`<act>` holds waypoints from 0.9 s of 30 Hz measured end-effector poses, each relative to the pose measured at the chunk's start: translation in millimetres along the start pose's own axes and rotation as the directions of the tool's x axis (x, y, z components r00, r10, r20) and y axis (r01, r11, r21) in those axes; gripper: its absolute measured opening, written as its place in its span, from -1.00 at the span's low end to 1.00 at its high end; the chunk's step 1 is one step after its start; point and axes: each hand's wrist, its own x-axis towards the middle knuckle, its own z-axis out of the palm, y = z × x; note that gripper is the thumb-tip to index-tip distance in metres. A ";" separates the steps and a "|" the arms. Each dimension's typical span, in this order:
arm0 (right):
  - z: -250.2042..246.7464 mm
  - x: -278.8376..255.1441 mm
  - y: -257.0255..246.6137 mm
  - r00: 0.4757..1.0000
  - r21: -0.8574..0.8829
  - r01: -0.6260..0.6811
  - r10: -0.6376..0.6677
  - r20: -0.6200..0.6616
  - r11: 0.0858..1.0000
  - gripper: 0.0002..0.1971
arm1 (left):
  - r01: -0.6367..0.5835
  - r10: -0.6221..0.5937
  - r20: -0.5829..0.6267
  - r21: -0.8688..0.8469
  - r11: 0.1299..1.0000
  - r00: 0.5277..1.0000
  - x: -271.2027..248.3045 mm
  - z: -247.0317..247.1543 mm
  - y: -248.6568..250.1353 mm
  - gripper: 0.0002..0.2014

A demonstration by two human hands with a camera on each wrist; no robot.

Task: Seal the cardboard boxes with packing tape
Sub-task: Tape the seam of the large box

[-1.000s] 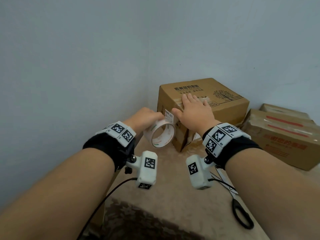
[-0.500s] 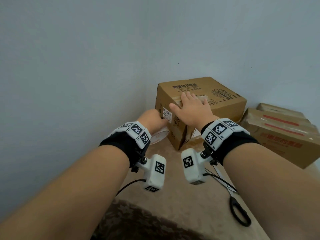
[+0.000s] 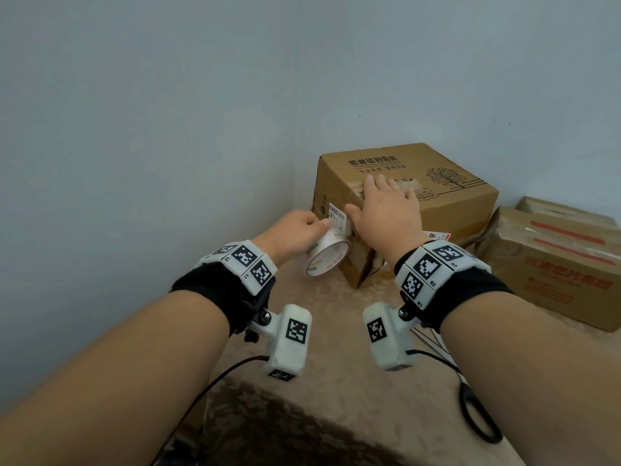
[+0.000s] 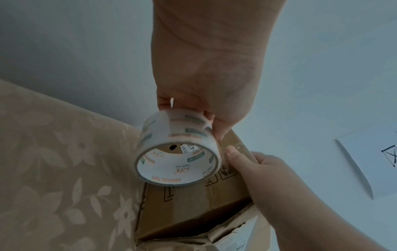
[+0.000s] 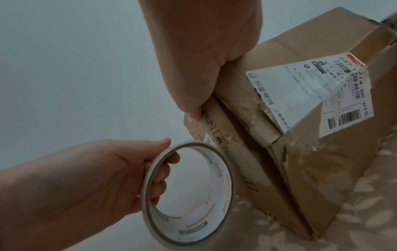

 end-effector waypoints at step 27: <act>-3.9 -134.0 108.6 0.829 0.031 -0.211 0.162 0.535 0.977 -0.79 | -0.046 0.064 -0.135 0.136 0.990 0.989 -46.2 46.7 24.9 -0.34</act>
